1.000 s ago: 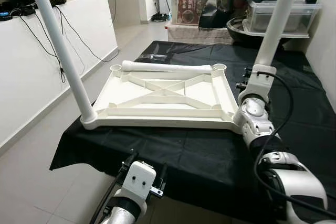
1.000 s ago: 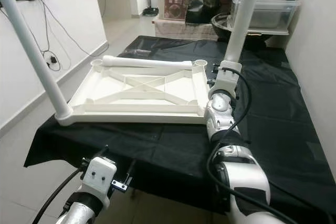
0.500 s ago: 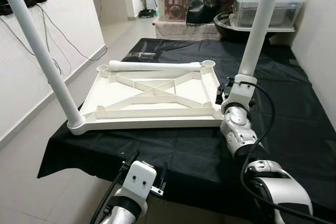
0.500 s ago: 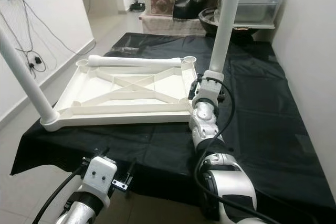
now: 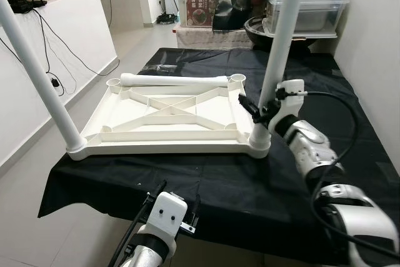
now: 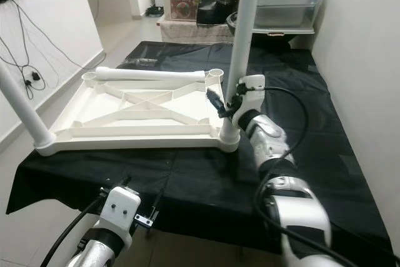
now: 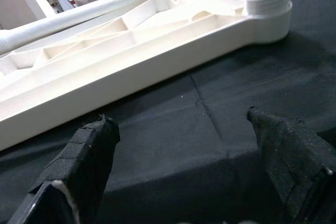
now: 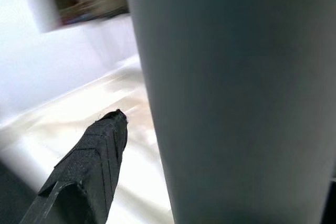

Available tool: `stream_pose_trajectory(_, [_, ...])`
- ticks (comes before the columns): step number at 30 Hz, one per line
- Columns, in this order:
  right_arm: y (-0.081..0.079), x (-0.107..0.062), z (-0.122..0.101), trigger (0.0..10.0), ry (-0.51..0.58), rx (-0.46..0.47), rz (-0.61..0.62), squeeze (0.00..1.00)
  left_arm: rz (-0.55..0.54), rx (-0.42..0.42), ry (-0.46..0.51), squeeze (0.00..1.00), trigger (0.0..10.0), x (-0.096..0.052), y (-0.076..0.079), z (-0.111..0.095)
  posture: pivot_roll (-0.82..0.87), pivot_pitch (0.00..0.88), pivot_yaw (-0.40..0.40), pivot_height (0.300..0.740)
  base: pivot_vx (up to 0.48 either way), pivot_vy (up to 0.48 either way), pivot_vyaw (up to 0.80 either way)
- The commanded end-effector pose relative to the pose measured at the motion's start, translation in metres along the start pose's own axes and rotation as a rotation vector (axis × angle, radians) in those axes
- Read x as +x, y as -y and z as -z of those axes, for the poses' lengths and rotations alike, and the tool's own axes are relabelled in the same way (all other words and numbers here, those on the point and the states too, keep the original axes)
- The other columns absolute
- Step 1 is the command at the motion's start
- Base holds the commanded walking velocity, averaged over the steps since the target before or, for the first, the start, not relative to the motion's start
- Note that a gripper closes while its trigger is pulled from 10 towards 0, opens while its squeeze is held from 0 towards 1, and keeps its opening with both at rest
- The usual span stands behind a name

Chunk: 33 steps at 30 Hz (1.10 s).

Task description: Building children table

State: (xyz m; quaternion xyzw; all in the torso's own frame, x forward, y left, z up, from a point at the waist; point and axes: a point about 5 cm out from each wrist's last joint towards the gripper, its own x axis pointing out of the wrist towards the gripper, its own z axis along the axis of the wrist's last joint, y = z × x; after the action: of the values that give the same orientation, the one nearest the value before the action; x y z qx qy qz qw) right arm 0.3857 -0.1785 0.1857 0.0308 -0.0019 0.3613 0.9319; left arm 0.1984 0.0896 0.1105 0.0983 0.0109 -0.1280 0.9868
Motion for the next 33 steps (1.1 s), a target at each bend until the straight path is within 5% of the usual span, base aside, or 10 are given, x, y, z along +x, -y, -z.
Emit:
stream_pose_trajectory(1, [-0.015, 0.007, 0.010, 10.0, -0.044, 0.032, -0.149, 0.00, 0.004, 0.013, -0.004, 0.00, 10.0, -0.001, 0.000, 0.002, 0.05, 0.000, 0.019, 0.740, 0.000, 0.000, 0.00])
stream_pose_trajectory(7, [-0.031, 0.006, 0.006, 10.0, -0.078, 0.046, -0.456, 0.00, 0.006, 0.014, -0.007, 0.00, 10.0, -0.002, 0.000, 0.004, 0.06, 0.000, 0.019, 0.740, 0.000, 0.000, 0.00])
stream_pose_trajectory(12, [-0.038, 0.009, 0.001, 10.0, -0.036, 0.090, -0.541, 0.00, 0.006, 0.014, -0.008, 0.00, 10.0, -0.002, 0.000, 0.004, 0.06, 0.000, 0.019, 0.740, 0.000, 0.000, 0.00])
stream_pose_trajectory(13, [-0.042, 0.011, 0.001, 1.3, -0.025, 0.098, -0.581, 0.00, 0.007, 0.014, -0.008, 0.00, 10.0, -0.002, 0.000, 0.004, 0.06, 0.000, 0.019, 0.740, 0.000, 0.000, 0.00])
stream_pose_trajectory(19, [-0.044, 0.011, 0.003, 1.3, -0.034, 0.088, -0.608, 0.00, 0.008, 0.014, -0.008, 0.00, 10.0, -0.002, 0.001, 0.004, 0.06, 0.000, 0.019, 0.740, 0.000, 0.000, 0.00])
stream_pose_trajectory(20, [-0.045, 0.013, 0.008, 0.0, -0.044, 0.082, -0.552, 0.00, 0.008, 0.014, -0.008, 0.00, 10.0, -0.002, 0.001, 0.004, 0.06, 0.000, 0.018, 0.740, 0.000, 0.000, 0.00])
stream_pose_trajectory(21, [-0.045, 0.013, 0.008, 0.0, -0.044, 0.082, -0.552, 0.00, 0.008, 0.014, -0.008, 0.00, 10.0, -0.002, 0.001, 0.004, 0.06, 0.000, 0.018, 0.740, 0.000, 0.000, 0.00])
stream_pose_trajectory(28, [-0.037, 0.021, 0.019, 0.0, -0.026, 0.051, -0.237, 0.00, 0.008, 0.011, -0.008, 0.00, 10.0, -0.002, 0.001, 0.004, 0.06, 0.000, 0.018, 0.740, 0.000, 0.000, 0.00])
stream_pose_trajectory(29, [-0.028, 0.021, 0.021, 0.0, -0.039, 0.036, -0.075, 0.00, 0.008, 0.011, -0.008, 0.00, 10.0, -0.002, 0.001, 0.004, 0.05, 0.000, 0.018, 0.740, 0.000, 0.000, 0.00])
stream_pose_trajectory(33, [-0.021, 0.021, 0.022, 0.0, -0.048, 0.025, 0.037, 0.00, 0.008, 0.011, -0.008, 0.00, 10.0, -0.002, 0.000, 0.004, 0.05, 0.000, 0.018, 0.740, 0.000, 0.000, 0.00])
